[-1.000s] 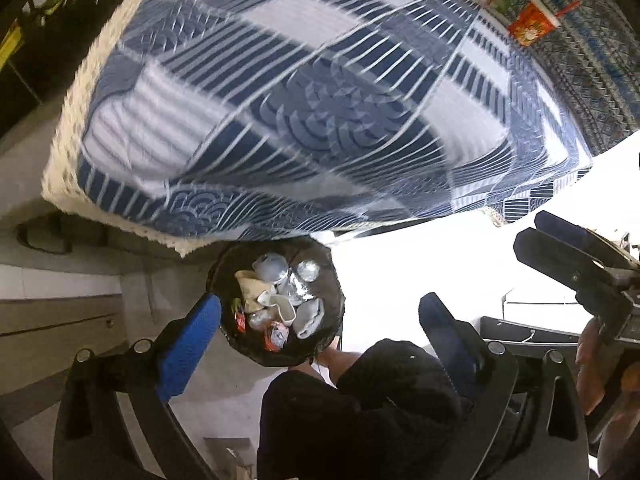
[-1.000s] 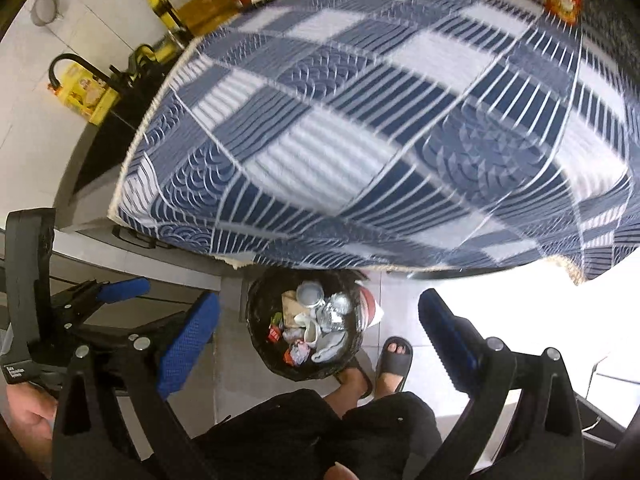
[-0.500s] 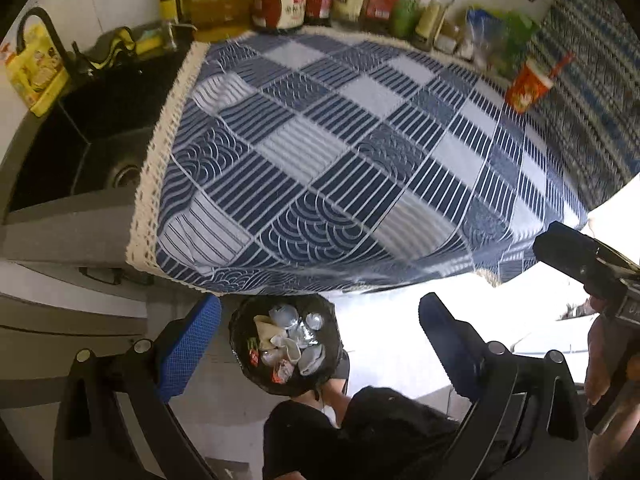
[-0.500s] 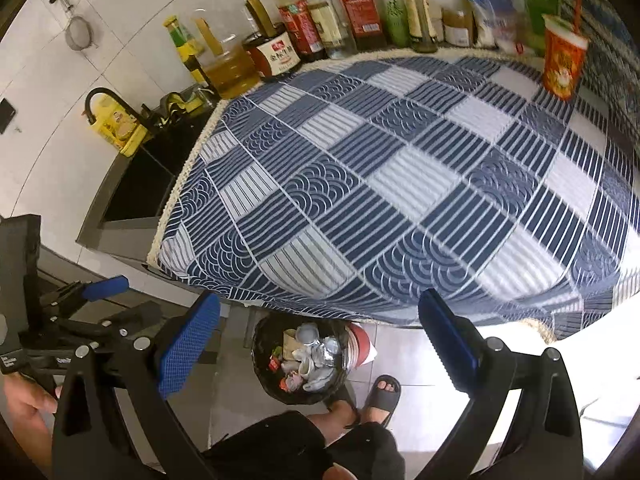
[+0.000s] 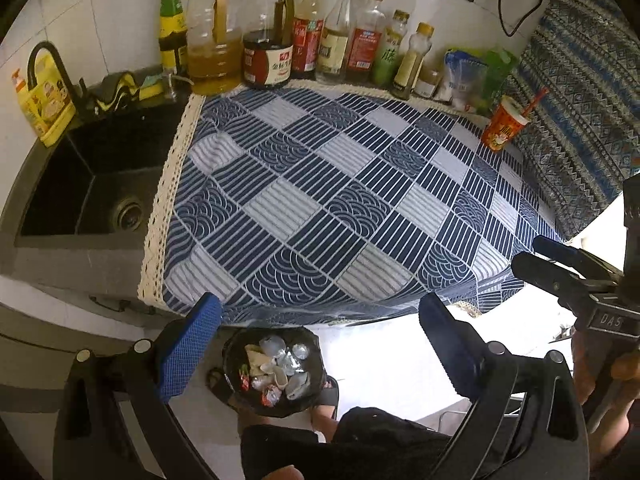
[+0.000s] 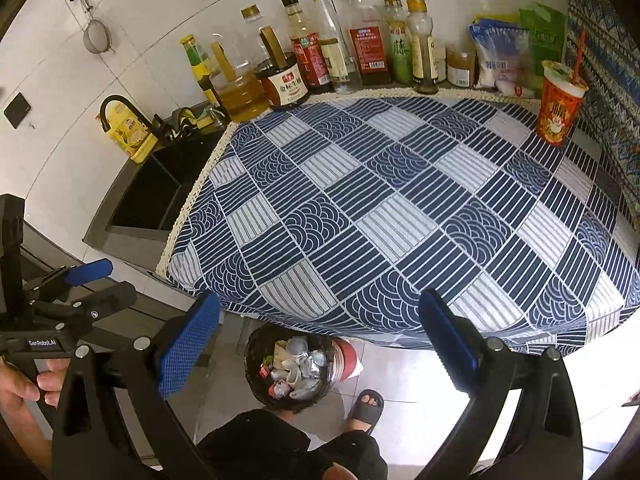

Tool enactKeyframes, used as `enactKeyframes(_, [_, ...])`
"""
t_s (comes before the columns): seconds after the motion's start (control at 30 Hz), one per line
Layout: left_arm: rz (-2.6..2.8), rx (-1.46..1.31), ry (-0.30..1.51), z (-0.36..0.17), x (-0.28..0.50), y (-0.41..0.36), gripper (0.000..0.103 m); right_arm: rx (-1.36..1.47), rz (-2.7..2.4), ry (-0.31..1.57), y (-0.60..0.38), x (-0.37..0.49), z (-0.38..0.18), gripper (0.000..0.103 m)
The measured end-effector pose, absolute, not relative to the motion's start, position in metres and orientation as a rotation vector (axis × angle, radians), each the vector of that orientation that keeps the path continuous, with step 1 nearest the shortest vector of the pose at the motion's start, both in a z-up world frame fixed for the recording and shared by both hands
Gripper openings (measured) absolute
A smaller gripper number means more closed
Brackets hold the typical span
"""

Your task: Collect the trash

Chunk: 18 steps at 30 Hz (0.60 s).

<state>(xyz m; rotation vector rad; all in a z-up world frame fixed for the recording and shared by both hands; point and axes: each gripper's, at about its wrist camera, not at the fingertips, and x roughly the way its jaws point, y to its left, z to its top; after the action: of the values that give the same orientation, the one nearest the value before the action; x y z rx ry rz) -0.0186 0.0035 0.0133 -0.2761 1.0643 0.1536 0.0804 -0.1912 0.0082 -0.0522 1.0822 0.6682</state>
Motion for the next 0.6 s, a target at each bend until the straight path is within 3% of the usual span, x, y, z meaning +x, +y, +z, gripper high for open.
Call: enactKeyframes(0.6, [0.082,-0.256,1.038,0.018,-0.014,0.024,0.096,-0.04,0.598,1.058,-0.176,0.079,0.024,0.098])
